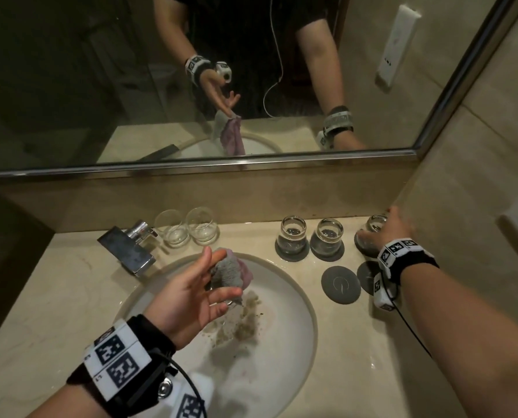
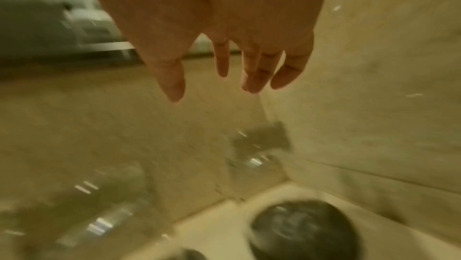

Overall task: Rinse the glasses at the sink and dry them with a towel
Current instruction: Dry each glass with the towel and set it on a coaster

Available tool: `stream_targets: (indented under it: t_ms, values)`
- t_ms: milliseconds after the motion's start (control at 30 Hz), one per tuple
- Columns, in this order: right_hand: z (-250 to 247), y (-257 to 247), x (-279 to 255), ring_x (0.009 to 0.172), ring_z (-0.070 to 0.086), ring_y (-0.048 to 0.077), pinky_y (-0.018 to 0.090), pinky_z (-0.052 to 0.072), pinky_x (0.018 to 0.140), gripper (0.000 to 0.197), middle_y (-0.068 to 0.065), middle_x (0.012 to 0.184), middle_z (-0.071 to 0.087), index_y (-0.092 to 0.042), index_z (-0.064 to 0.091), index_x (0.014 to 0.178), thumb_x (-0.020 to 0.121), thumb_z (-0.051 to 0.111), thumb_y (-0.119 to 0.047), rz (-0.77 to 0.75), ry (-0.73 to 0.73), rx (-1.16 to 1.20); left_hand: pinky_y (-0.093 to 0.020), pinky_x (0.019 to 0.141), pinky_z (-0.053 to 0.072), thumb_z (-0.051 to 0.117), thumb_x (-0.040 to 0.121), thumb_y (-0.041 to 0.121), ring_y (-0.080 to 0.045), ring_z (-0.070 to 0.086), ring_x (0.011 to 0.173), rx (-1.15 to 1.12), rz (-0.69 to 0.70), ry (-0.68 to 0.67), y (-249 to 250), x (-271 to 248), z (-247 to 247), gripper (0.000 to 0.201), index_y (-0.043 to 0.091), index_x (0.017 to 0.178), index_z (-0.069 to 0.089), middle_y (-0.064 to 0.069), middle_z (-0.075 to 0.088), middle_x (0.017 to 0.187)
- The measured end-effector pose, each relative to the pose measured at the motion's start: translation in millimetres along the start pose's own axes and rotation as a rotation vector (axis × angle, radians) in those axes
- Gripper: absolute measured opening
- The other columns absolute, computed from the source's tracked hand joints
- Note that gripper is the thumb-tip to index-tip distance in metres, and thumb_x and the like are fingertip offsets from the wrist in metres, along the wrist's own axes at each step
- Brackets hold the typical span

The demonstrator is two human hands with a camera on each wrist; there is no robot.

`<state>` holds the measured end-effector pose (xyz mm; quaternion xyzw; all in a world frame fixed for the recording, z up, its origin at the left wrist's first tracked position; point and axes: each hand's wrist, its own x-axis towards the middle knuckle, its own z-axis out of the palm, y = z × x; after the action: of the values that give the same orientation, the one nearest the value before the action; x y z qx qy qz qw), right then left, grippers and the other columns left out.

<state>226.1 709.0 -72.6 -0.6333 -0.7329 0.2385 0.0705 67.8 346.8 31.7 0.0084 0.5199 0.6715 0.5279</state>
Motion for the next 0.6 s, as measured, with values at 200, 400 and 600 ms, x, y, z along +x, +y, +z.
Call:
stream_targets:
  t_ms: [200,400,600]
  values:
    - [-21.4,-66.4,-64.5,0.104,0.056,0.025,0.045,0.048,0.093,0.029,0.006,0.109,0.059,-0.013,0.053,0.113,0.089,0.063,-0.026,-0.362,0.235,0.342,-0.022,0.049,0.047,0.052,0.079,0.05,-0.02,0.063,0.074,0.003,-0.001,0.017,4.5,-5.9,7.7,0.055,0.019,0.123,0.059,-0.001,0.066,0.105]
    - [26.9,-143.0,-134.7,0.079,0.062,0.017,0.027,0.046,0.069,0.025,-0.001,0.084,0.066,-0.019,0.057,0.112,0.089,0.063,-0.024,-0.686,-0.283,0.228,-0.022,0.05,0.048,0.05,0.081,0.051,-0.018,0.065,0.073,-0.002,0.019,0.079,6.2,-16.7,-6.7,0.06,0.019,0.131,0.053,-0.001,0.06,0.114]
    - [121.3,-209.5,-158.2,0.101,0.062,0.034,0.036,0.051,0.085,0.058,0.015,0.107,0.069,-0.025,0.035,0.141,0.088,0.059,-0.022,-0.849,-0.511,-0.113,-0.024,0.052,0.048,0.052,0.079,0.05,-0.02,0.067,0.074,-0.066,0.066,0.183,8.5,-39.3,-55.4,0.061,0.02,0.133,0.052,-0.004,0.054,0.13]
